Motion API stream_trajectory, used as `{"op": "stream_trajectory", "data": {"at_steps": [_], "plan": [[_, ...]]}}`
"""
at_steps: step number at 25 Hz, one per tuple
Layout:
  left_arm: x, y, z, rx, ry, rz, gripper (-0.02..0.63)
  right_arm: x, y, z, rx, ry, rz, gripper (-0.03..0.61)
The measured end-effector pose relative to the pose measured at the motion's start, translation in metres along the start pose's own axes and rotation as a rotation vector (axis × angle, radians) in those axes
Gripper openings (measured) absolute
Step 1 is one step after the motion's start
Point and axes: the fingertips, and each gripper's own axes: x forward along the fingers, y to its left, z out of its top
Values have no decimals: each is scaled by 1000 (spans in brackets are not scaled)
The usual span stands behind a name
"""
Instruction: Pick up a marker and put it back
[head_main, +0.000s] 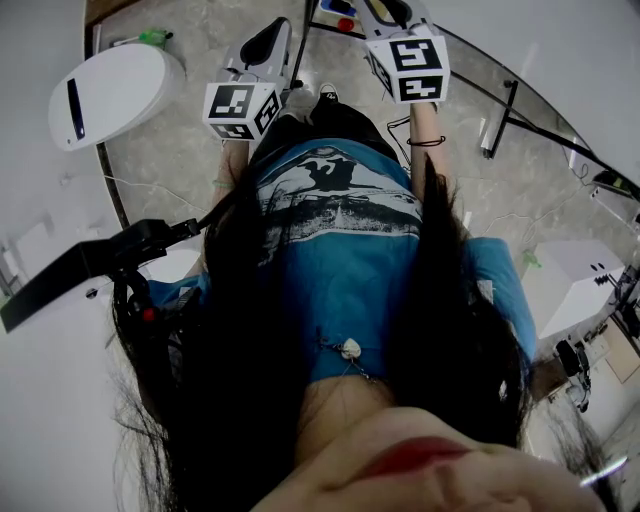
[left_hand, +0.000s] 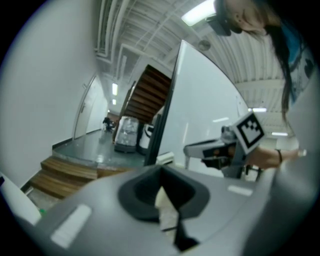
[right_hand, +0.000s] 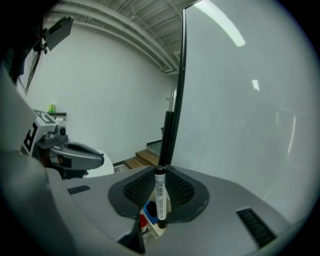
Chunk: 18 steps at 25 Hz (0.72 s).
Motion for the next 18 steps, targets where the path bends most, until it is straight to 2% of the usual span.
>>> {"op": "stream_trajectory", "data": {"at_steps": [3,7,18], "plan": [[-2,5,-2,-3,2,16,2,17,12,-14,-67,48,30,68],[-3,8,-3,-6,6,32,2,35,25,-27,-105,95,70,69],[-4,12,-3,-11,10,54,2,61,37,-46,-98,146,112,69]]}}
